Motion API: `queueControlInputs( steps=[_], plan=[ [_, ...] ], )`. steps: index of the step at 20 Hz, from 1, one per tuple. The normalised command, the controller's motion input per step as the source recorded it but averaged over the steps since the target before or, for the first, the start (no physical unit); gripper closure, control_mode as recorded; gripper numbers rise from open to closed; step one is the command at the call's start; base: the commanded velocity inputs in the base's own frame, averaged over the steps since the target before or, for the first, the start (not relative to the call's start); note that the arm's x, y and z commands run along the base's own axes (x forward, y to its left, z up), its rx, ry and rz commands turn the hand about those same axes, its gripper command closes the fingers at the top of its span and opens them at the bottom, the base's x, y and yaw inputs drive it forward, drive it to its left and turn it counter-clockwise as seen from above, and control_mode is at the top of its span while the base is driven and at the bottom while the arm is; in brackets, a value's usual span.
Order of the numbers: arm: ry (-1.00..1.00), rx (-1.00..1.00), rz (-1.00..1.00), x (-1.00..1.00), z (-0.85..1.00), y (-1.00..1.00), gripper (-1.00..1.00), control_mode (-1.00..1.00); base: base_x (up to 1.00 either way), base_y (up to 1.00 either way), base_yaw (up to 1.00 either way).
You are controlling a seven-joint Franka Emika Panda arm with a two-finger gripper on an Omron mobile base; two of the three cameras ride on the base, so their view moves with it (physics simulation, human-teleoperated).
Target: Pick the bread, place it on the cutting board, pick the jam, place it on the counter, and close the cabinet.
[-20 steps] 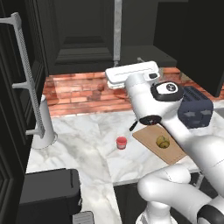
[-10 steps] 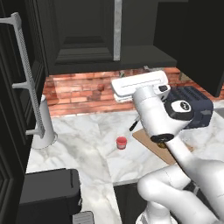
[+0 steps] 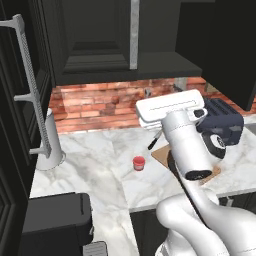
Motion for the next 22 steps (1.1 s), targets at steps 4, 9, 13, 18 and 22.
queueControlInputs(
  steps=[4,9,13,18,22],
  plan=[
    [0.06,0.00,0.00,-0.54,0.21,-0.10,-1.00,-1.00,0.00,0.00,0.00],
    [0.10,0.01,0.00,-0.48,0.29,-0.05,-1.00,-1.00,0.00,0.00,0.00],
    [0.14,0.02,0.00,-0.48,0.39,-0.05,-1.00,-1.00,0.00,0.00,0.00],
    [0.15,0.03,0.00,-0.48,0.42,-0.05,-1.00,-1.00,0.00,0.00,0.00],
    [0.16,0.03,0.00,-0.52,0.42,-0.07,-1.00,-1.00,0.00,0.00,0.00]
  ],
)
